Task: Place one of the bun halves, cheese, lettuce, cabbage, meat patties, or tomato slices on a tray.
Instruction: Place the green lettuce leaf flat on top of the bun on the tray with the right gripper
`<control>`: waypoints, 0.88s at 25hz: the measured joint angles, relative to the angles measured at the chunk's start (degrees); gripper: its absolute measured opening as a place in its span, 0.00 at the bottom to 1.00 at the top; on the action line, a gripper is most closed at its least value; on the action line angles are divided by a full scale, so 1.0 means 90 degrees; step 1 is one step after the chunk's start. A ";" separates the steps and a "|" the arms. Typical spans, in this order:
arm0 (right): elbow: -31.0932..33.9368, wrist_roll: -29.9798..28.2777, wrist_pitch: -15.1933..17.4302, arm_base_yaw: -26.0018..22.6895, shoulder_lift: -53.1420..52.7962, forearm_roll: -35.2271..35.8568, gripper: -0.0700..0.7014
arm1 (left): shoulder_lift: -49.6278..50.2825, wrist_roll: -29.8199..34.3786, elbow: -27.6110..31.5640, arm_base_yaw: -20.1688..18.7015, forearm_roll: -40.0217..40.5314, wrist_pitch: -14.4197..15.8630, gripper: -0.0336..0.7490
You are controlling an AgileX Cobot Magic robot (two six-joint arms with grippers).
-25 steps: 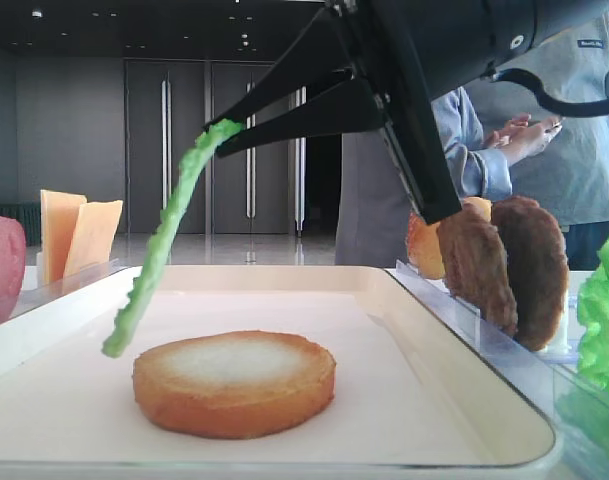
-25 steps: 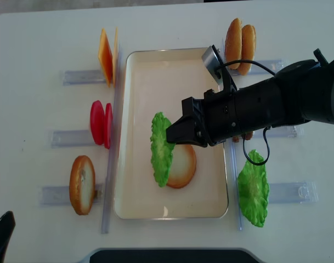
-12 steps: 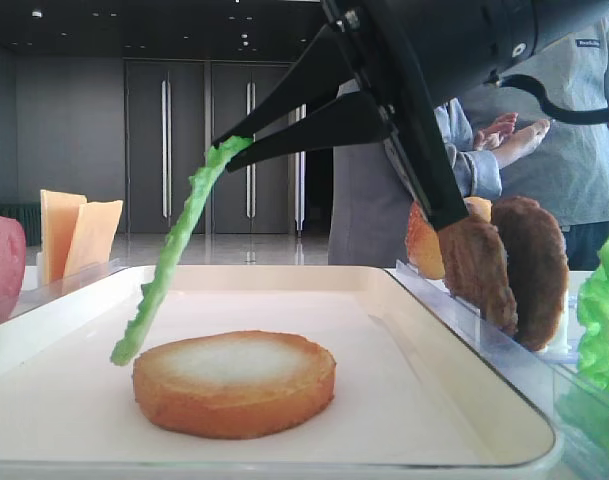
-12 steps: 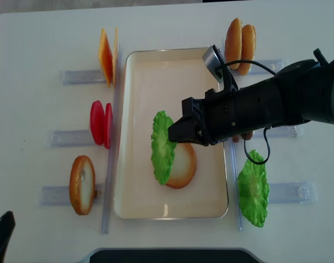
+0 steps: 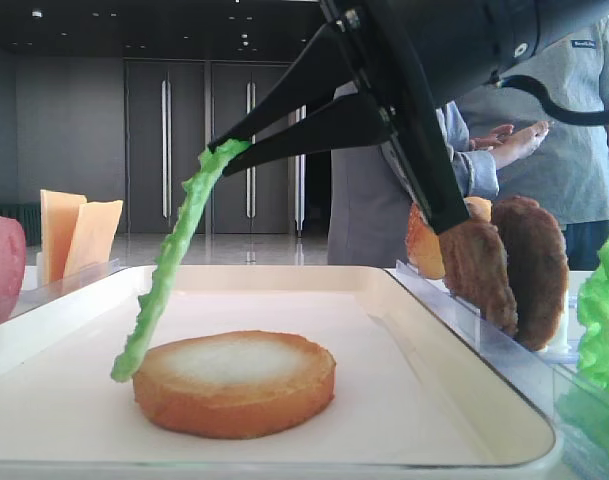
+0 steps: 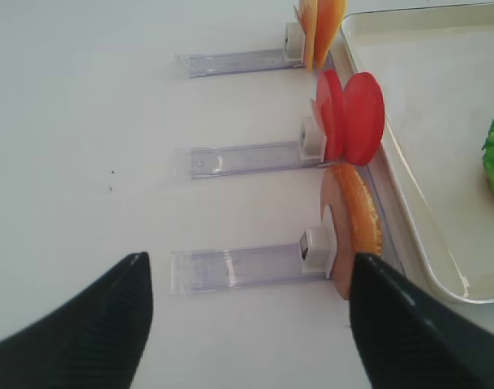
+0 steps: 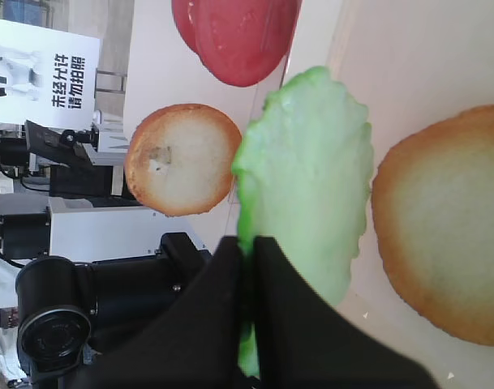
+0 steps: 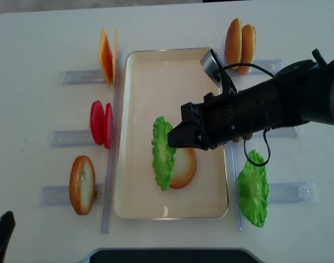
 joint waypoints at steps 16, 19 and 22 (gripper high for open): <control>0.0000 -0.0095 0.0461 0.0000 0.0299 -0.0049 0.10 | 0.0000 0.0000 0.0000 0.0000 0.0000 0.0000 0.78; 0.0000 -0.0098 0.0648 0.0000 0.0299 -0.0004 0.10 | 0.0000 0.0000 0.0000 0.0000 0.0000 0.0000 0.78; 0.0000 -0.0105 0.0686 0.0000 0.0304 0.0011 0.10 | 0.0000 0.0000 0.0000 0.0000 0.0000 0.0000 0.78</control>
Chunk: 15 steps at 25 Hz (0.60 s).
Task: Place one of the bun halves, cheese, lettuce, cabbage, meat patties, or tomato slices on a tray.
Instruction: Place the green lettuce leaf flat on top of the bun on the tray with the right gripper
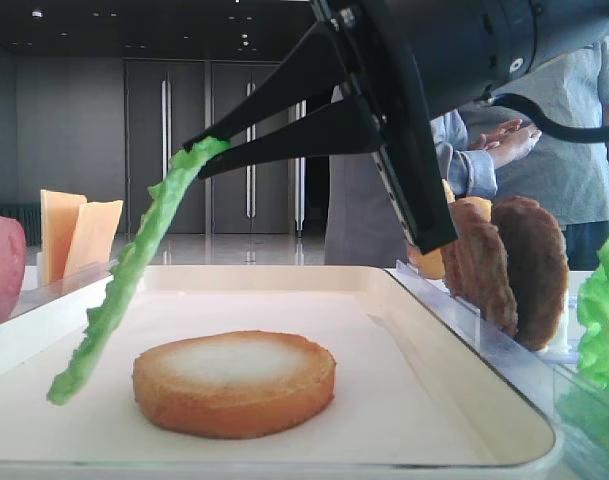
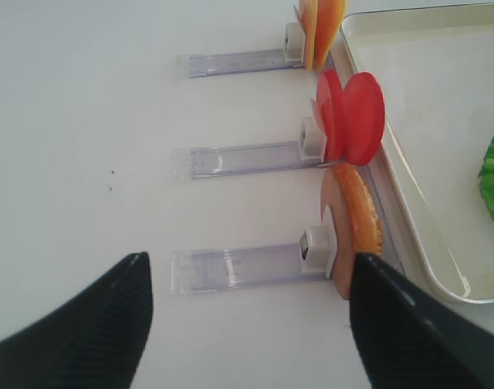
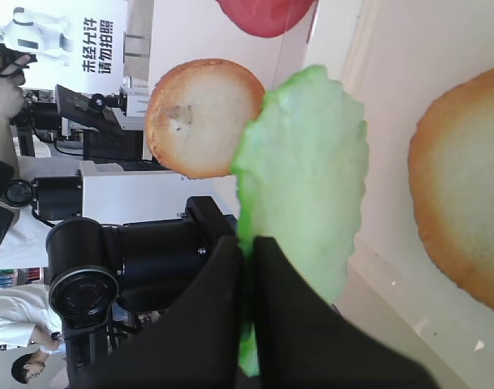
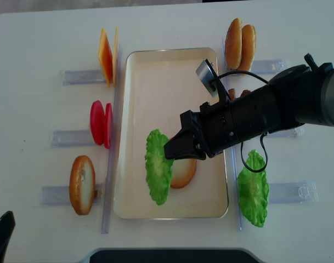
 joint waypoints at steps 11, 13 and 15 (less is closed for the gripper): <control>0.0000 -0.0140 0.0082 -0.0296 0.0017 0.0027 0.10 | 0.0000 0.0000 0.0000 0.0000 0.0000 0.0000 0.78; 0.0000 -0.0140 0.0082 -0.0296 0.0013 0.0027 0.10 | 0.0000 0.0000 0.0000 0.0000 0.0000 0.0000 0.78; 0.0000 -0.0140 0.0091 -0.0296 0.0013 0.0029 0.10 | 0.0000 0.0000 0.0000 0.0000 0.0000 0.0000 0.78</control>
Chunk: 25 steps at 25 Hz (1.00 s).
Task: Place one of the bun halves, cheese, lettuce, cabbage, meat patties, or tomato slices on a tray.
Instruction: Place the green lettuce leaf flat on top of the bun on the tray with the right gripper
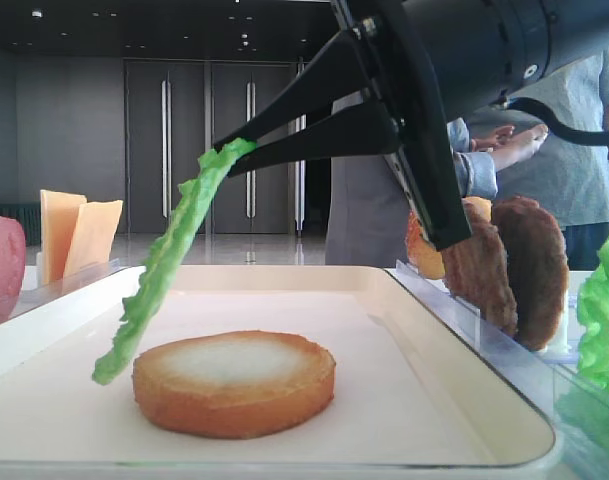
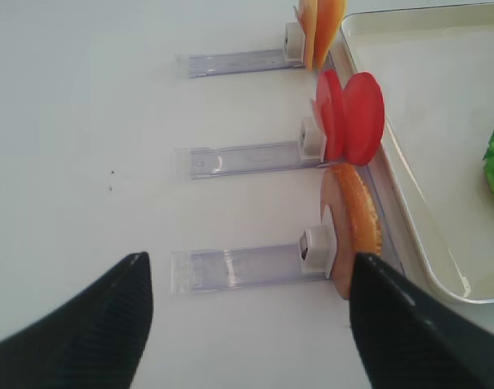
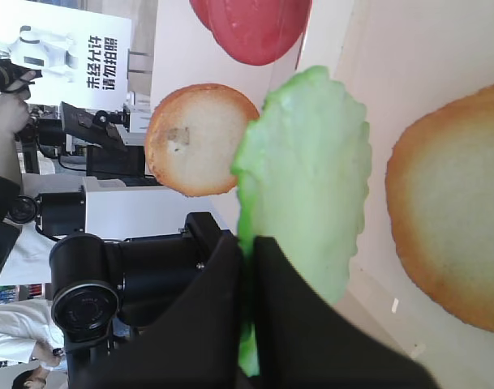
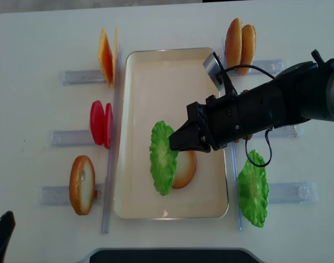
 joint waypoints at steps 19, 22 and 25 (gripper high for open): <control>0.0000 0.0000 -0.0217 0.0000 0.0005 0.0033 0.10 | 0.0000 0.0000 0.0000 0.0000 0.0000 0.0000 0.78; 0.0000 0.0000 -0.0219 0.0000 0.0005 0.0033 0.10 | 0.0000 0.0000 0.0000 0.0000 0.0000 0.0000 0.78; 0.0000 0.0000 -0.0233 0.0000 0.0005 0.0022 0.10 | 0.0000 0.0000 0.0000 0.0000 0.0000 0.0000 0.78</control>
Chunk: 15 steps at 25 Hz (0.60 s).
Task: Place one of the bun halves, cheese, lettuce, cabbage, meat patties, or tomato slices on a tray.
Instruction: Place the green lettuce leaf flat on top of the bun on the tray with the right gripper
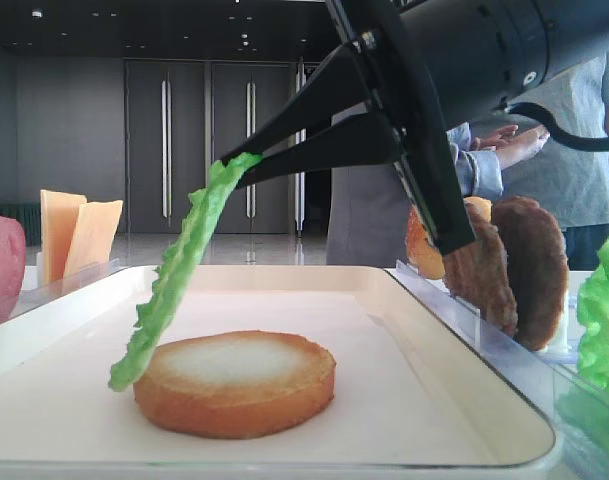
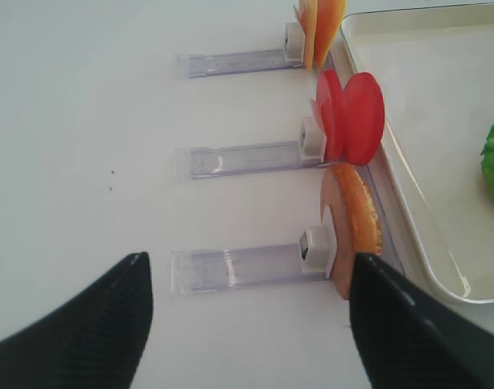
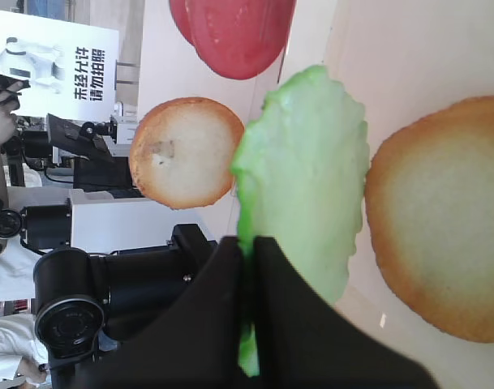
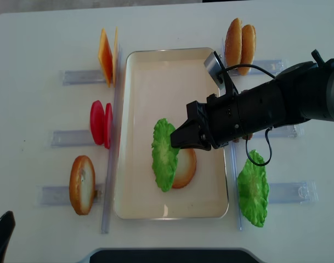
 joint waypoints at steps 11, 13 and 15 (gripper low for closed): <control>0.0000 -0.0007 -0.0008 -0.0021 0.0000 -0.0215 0.10 | 0.0000 0.0000 0.0000 0.0000 0.0000 0.0000 0.78; 0.0000 -0.0013 -0.0008 -0.0026 0.0000 -0.0215 0.11 | 0.0000 0.0000 0.0000 0.0000 0.0000 0.0000 0.78; 0.0000 -0.0019 -0.0008 -0.0067 0.0000 -0.0221 0.11 | 0.0000 0.0000 0.0000 0.0000 0.0000 0.0000 0.78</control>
